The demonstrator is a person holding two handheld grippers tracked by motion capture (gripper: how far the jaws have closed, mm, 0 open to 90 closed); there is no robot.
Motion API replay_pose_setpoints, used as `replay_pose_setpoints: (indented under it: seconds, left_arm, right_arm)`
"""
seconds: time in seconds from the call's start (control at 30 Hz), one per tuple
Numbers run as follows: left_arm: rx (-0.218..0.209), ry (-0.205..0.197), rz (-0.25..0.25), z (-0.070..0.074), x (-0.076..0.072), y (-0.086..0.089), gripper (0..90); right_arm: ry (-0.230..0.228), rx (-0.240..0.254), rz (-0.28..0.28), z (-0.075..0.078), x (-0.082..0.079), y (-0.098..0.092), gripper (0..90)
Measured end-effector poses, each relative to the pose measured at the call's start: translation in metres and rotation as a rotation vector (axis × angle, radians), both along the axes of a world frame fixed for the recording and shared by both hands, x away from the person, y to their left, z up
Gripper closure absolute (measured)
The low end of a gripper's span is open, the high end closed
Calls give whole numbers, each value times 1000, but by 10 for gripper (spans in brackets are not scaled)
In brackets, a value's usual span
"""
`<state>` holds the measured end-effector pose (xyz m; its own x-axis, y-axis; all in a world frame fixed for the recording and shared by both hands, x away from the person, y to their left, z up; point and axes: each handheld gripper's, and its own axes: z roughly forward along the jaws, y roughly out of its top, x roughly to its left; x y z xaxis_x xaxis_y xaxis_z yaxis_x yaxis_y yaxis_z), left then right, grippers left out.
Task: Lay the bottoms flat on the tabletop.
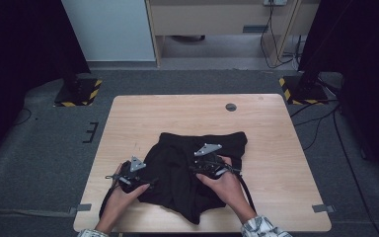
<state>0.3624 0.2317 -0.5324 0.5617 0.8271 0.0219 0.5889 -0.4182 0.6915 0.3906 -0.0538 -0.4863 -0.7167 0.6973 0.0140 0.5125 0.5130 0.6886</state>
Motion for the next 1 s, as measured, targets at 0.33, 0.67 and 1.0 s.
replay_pose_setpoints:
  seconds: [0.33, 0.67, 1.0]
  left_arm:
    - [-19, 16, 8, -1, 1, 2, 47]
    - [-20, 17, 10, -1, 1, 2, 46]
    - [-20, 18, 13, -1, 1, 2, 44]
  right_arm:
    - [-15, 23, 23, 4, -10, -18, 861]
    - [-25, 51, -127, 2, -33, -109, 860]
    - [-20, 82, -285, -6, -38, -177, 860]
